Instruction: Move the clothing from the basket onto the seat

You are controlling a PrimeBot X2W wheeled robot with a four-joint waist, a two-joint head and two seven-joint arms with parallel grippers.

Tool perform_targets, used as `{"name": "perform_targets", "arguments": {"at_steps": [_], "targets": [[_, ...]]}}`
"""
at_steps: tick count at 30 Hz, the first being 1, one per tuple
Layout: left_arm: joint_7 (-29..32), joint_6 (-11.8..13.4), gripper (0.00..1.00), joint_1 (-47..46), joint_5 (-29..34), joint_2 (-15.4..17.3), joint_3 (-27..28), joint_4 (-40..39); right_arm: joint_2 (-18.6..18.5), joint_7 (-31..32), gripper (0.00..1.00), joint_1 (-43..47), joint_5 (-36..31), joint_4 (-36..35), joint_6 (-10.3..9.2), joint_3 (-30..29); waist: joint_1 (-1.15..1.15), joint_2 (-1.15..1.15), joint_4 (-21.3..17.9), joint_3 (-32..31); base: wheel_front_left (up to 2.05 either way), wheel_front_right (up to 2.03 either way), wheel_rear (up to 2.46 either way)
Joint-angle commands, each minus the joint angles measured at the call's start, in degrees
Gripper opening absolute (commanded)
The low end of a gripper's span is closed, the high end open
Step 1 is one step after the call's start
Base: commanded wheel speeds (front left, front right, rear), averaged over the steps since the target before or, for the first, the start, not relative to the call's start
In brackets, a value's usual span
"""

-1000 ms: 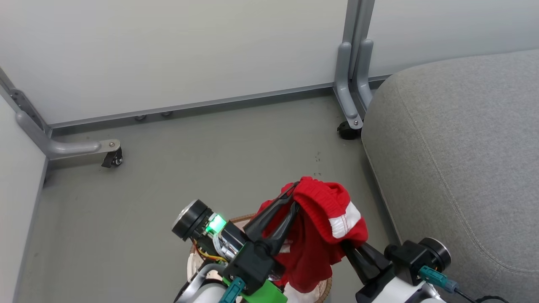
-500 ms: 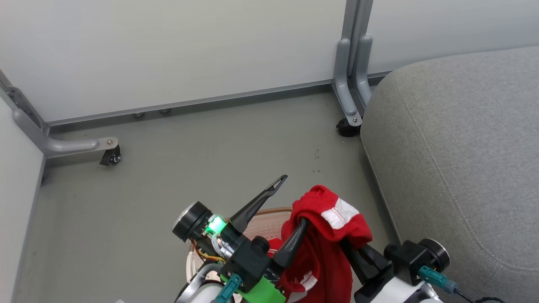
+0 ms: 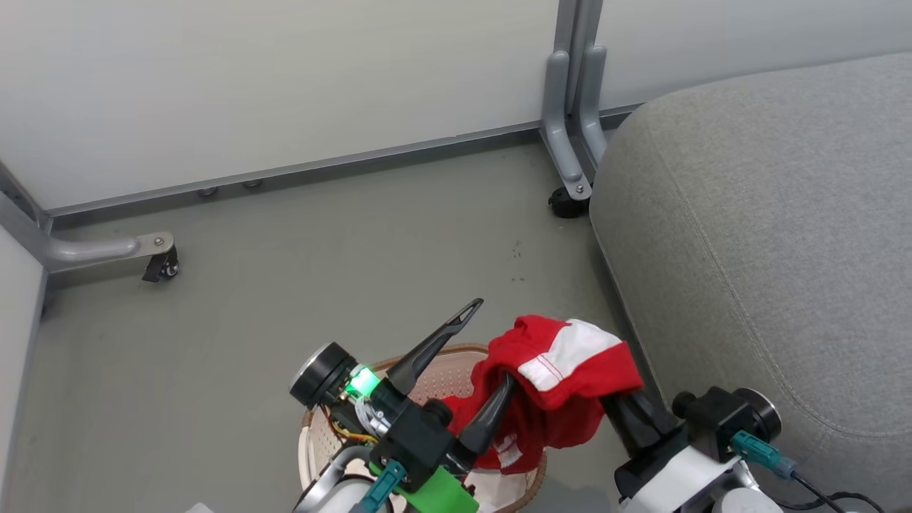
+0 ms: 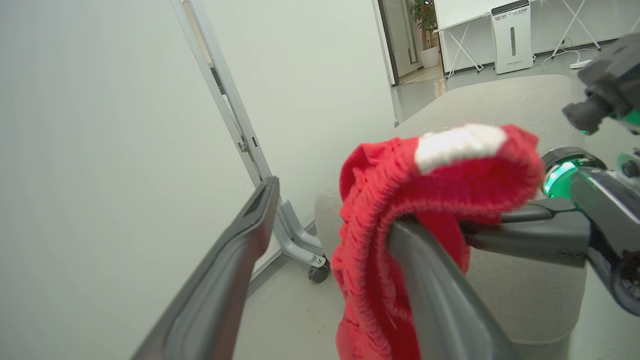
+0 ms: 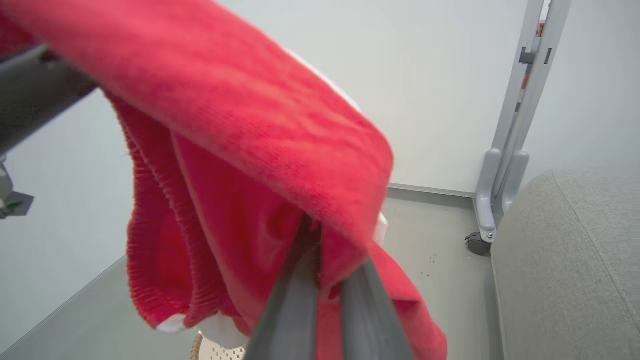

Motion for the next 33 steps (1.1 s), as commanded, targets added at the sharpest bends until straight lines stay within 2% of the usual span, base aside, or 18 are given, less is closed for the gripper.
{"name": "perform_targets", "arguments": {"at_steps": [1,15,24,27,33], "targets": [[0.0,0.2,1.0,-1.1,0.0,0.4,0.2,-0.1,0.0,-0.3,0.0,0.1,0.0,-0.1,-0.08,-0.6,0.0,0.0,-1.4,0.8,0.0,0.0,0.0],[0.0,-0.8,1.0,-2.8,0.3,1.6,-0.1,0.3,0.7,-0.3,0.0,1.9,-1.0,-1.7,-0.08,-8.4,0.0,0.0,-11.1,5.0,0.0,0.0,0.0],[0.6,-2.8,1.0,-4.0,0.1,4.0,-1.7,1.6,2.8,-0.3,0.0,2.9,-2.2,-3.1,-0.08,-13.8,0.0,0.0,-18.1,9.1,0.0,0.0,0.0],[1.2,-3.2,1.0,-4.6,0.1,4.9,-2.1,1.4,4.0,-0.3,0.0,3.0,-2.5,-3.4,-0.08,-16.3,0.0,0.0,-19.6,10.4,0.0,0.0,0.0],[2.7,-4.0,1.0,-5.8,-0.2,6.6,-3.0,0.4,5.3,-0.3,0.0,2.8,-2.7,-4.0,-0.08,-17.4,0.0,0.0,-22.3,13.5,0.0,0.0,0.0]]}}
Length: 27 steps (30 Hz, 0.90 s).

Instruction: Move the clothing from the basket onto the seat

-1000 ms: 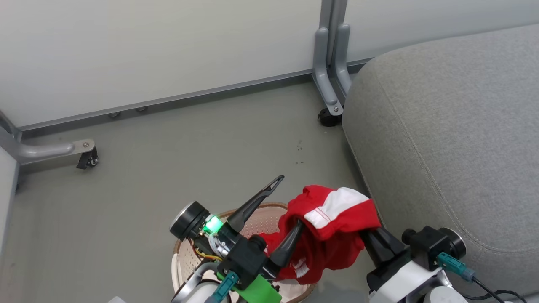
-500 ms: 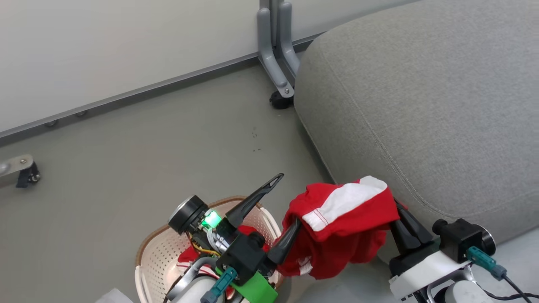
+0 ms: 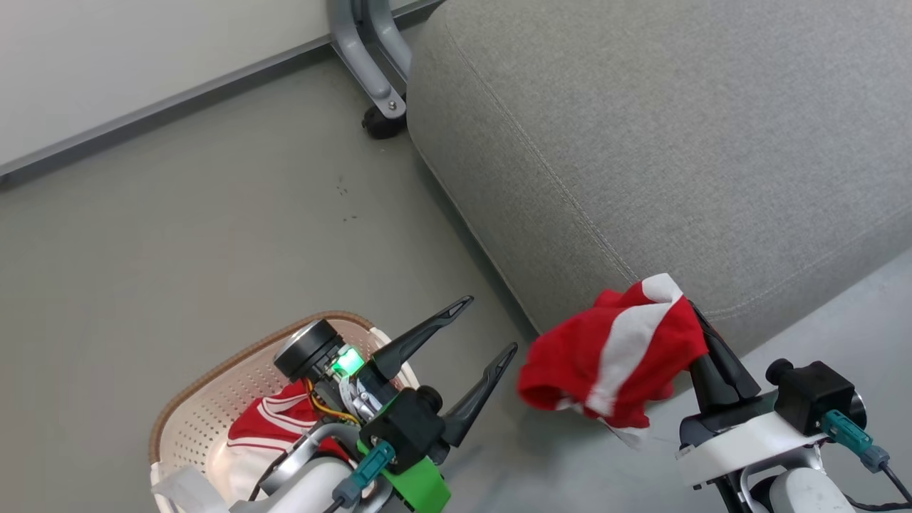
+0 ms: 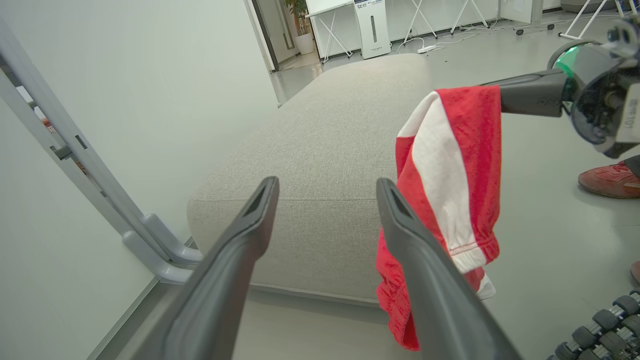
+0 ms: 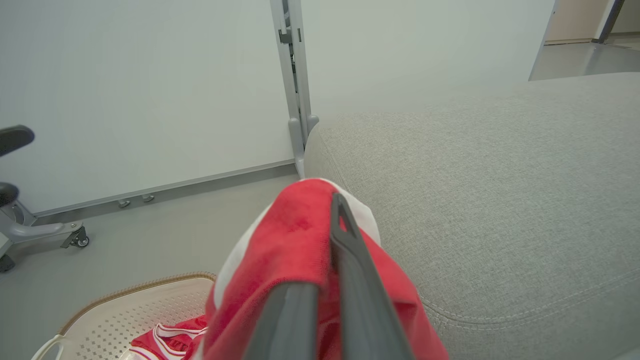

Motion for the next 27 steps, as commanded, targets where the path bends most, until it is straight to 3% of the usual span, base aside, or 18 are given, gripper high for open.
{"name": "perform_targets", "arguments": {"at_steps": [1,15,23,27], "targets": [[0.3,-0.3,1.0,-1.2,-0.3,0.8,-0.1,-0.3,0.4,-0.3,0.0,-0.1,-0.1,-0.4,-0.08,-0.2,0.0,0.0,-3.0,3.3,0.0,0.0,0.0],[2.5,-1.4,1.0,-4.8,-2.3,2.8,-1.8,-1.0,2.4,-0.3,0.0,-3.4,0.1,-3.6,-0.08,-2.5,0.0,0.0,-3.2,10.2,0.0,0.0,0.0],[4.9,-1.6,1.0,-8.4,-4.6,4.6,-1.5,-1.7,2.7,-0.3,0.0,-14.2,5.4,-9.8,-0.08,-10.7,0.0,0.0,-0.8,18.3,0.0,0.0,0.0],[5.4,-1.8,1.0,-11.2,-5.6,5.4,-1.8,-1.5,-0.1,-0.3,0.0,-22.7,6.7,-11.1,-0.08,-15.7,0.0,0.0,0.8,22.6,0.0,0.0,0.0]]}}
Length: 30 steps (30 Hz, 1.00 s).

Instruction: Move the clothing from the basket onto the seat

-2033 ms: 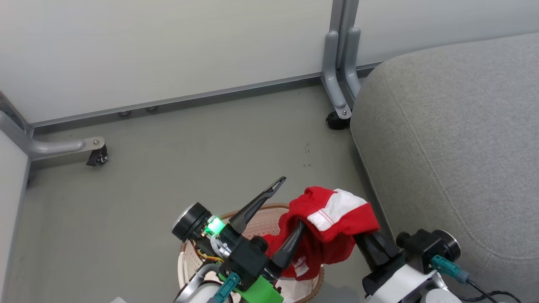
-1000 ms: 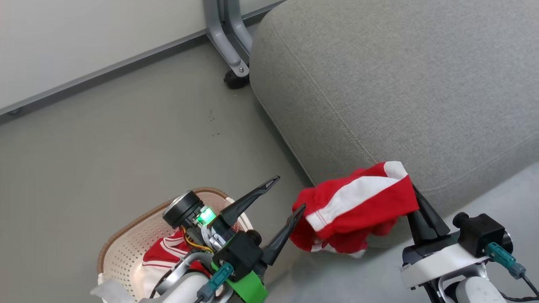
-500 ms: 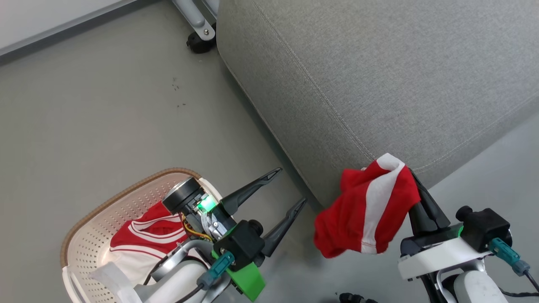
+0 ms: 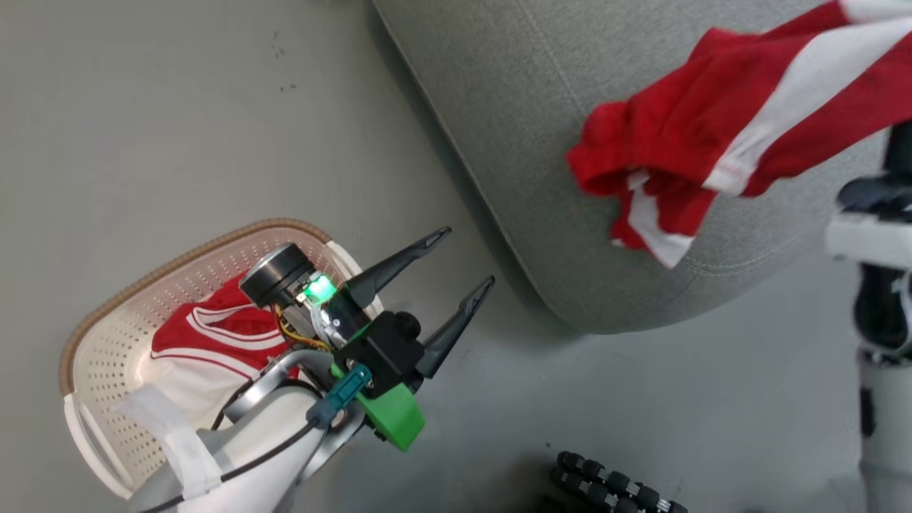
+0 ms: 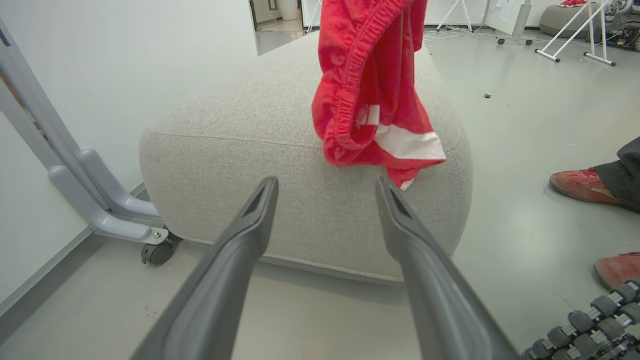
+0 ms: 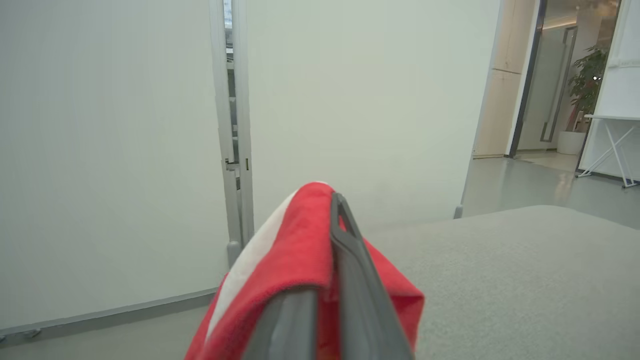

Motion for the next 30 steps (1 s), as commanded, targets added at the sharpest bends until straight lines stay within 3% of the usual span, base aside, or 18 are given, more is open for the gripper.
{"name": "perform_targets", "arguments": {"at_steps": [1,12,17,24,25,27,28,30], "targets": [[-0.1,-0.3,1.0,-1.8,-0.6,0.8,-0.1,0.2,-0.9,-0.3,0.0,-3.7,1.1,0.2,-0.08,-2.1,-0.01,0.0,2.8,5.9,0.0,0.0,0.0],[0.4,-0.3,1.0,-7.7,1.1,3.0,-2.0,-0.6,-13.7,-0.2,0.0,-22.9,3.4,9.6,-0.08,-14.7,-0.01,0.0,8.0,14.1,0.0,0.0,0.0],[-0.1,-0.3,1.0,-8.6,0.9,2.8,-2.5,-0.3,-15.4,-0.2,0.0,-24.1,1.8,18.7,-0.08,-16.0,-0.01,0.0,9.7,15.7,0.0,0.0,0.0],[-1.2,0.2,1.0,-9.3,0.7,1.3,-3.1,1.3,-13.3,-0.2,0.0,-22.5,-1.2,31.3,-0.08,-17.7,-0.01,0.0,11.6,16.1,0.0,0.0,0.0],[-1.4,0.3,1.0,-9.4,0.7,1.2,-3.2,1.5,-13.0,-0.2,0.07,-22.2,-1.4,32.3,-0.08,-17.8,-0.01,0.0,11.8,16.1,0.0,0.0,0.0],[-1.8,0.5,1.0,-9.4,0.6,0.8,-3.3,1.9,-12.0,-0.2,0.32,-21.2,-1.8,33.8,-0.08,-18.3,-0.01,0.0,12.3,15.7,0.0,0.0,0.0],[-2.1,0.5,1.0,-9.3,0.5,0.8,-3.4,2.2,-11.5,-0.2,0.95,-20.7,-2.1,34.3,-0.08,-18.7,-0.01,0.0,12.4,15.5,0.0,0.0,0.0],[-2.6,0.7,1.0,-9.0,0.2,0.6,-3.4,2.8,-10.8,-0.2,1.0,-19.6,-3.0,34.6,-0.09,-20.1,-0.01,0.0,12.6,14.9,0.0,0.0,0.0]]}}
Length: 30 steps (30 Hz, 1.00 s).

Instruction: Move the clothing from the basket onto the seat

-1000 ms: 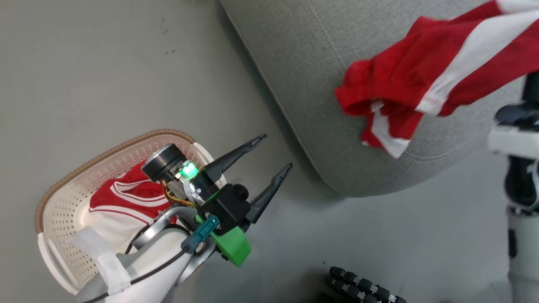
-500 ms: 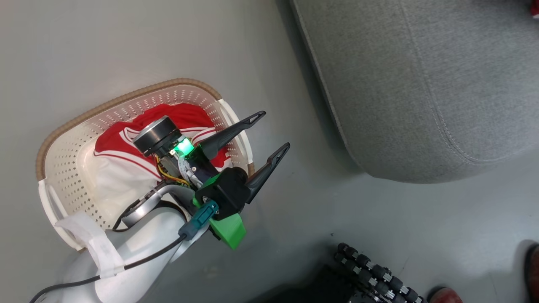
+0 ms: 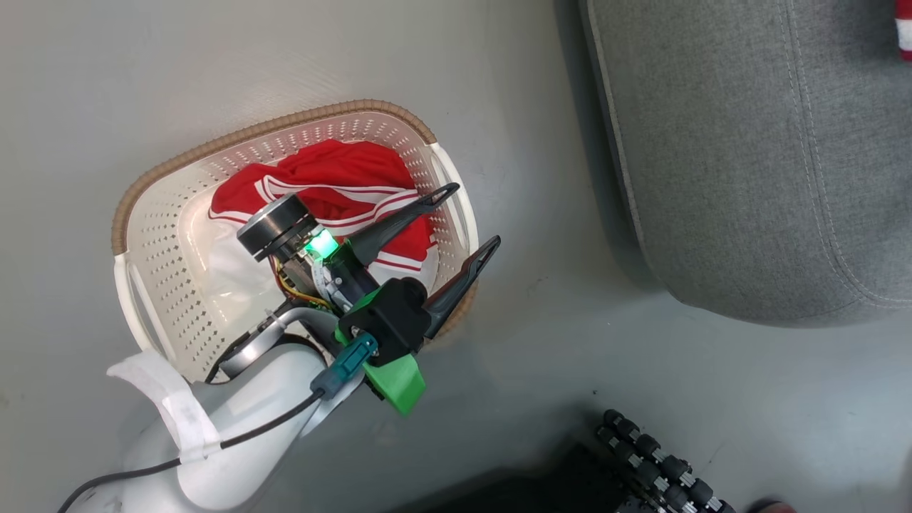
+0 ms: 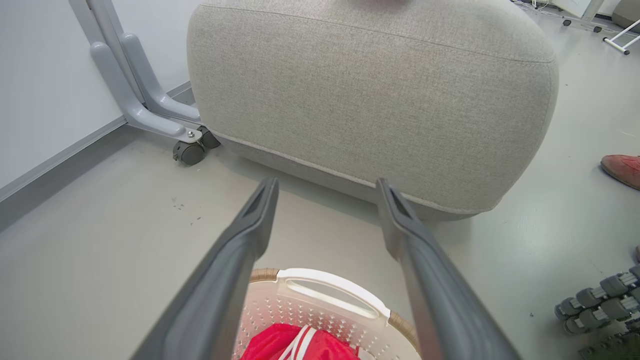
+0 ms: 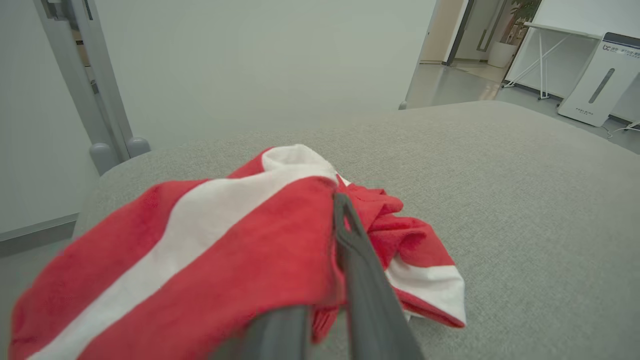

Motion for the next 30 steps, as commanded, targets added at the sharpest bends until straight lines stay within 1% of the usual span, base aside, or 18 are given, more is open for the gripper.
{"name": "perform_targets", "arguments": {"at_steps": [1,7,12,16,20,25,27,30], "targets": [[-0.5,0.3,1.0,-0.5,-0.6,-0.3,-0.1,0.4,0.2,0.0,1.0,1.5,-1.0,0.3,-0.09,-1.0,-0.01,0.0,0.3,-0.9,0.0,0.0,0.0],[-3.0,1.5,1.0,1.4,-1.8,-2.0,0.1,2.8,3.7,0.0,1.0,7.7,-5.3,-2.2,-0.09,-0.8,-0.01,0.0,1.1,-5.0,0.0,0.0,0.0],[-5.2,2.7,1.0,4.4,-5.0,-4.8,1.2,6.5,7.3,0.0,1.0,15.0,-5.7,-7.4,-0.1,2.3,-0.01,0.0,3.3,-11.0,0.0,0.0,0.0],[-5.9,4.0,1.0,8.2,-7.8,-7.4,3.2,9.4,9.1,0.0,1.0,20.7,-6.6,-10.2,-0.09,6.9,-0.01,0.0,5.7,-16.8,0.0,0.0,0.0],[-5.8,5.2,1.0,13.6,-10.0,-9.9,8.0,8.8,9.8,0.0,1.0,25.9,-7.5,-11.8,-0.1,12.7,-0.01,0.0,8.6,-22.7,0.0,0.0,0.0],[-5.7,4.8,1.0,22.1,-12.0,-13.1,16.4,7.0,10.0,0.0,1.0,30.9,-8.1,-12.9,-0.1,21.2,-0.01,0.0,11.5,-30.3,0.0,0.0,0.0],[-5.7,4.7,1.0,25.3,-11.4,-14.1,19.7,6.2,9.8,0.0,1.0,32.6,-8.3,-13.6,-0.1,23.9,-0.01,0.0,12.2,-33.3,0.0,0.0,0.0],[-5.7,5.2,1.0,30.1,-10.3,-15.3,24.6,5.0,9.7,0.0,1.0,34.8,-8.7,-14.7,-0.09,27.2,-0.01,0.0,12.7,-37.1,0.0,0.0,0.0]]}}
